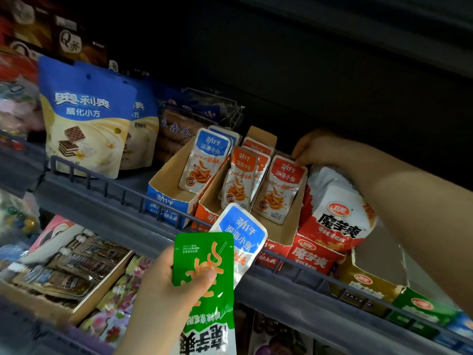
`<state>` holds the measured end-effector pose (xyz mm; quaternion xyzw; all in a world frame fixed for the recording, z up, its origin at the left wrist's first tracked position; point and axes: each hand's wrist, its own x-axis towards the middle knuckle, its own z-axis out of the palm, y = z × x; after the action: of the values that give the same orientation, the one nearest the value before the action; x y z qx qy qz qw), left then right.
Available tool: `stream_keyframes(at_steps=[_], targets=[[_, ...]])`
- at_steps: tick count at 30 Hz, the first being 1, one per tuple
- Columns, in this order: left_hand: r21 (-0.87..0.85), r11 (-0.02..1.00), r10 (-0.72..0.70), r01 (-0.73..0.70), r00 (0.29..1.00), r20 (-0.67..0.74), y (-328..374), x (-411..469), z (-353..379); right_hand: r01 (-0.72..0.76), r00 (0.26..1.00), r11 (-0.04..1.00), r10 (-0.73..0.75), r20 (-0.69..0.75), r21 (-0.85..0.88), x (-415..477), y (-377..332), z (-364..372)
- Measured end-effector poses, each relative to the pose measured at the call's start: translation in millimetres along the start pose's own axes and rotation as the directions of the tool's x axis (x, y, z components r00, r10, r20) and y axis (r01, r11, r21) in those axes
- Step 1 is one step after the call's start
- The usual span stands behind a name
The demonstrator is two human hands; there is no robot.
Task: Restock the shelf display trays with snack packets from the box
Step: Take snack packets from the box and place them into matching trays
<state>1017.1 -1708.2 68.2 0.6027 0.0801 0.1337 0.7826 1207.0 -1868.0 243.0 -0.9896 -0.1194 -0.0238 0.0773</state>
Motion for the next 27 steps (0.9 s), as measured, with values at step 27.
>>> stream_keyframes(at_steps=[27], targets=[[-0.144,0.983,-0.09,0.115,0.981,0.172,13,-86,73,0.329,0.916,0.906,-0.238,-0.323,0.267,-260,31,24]])
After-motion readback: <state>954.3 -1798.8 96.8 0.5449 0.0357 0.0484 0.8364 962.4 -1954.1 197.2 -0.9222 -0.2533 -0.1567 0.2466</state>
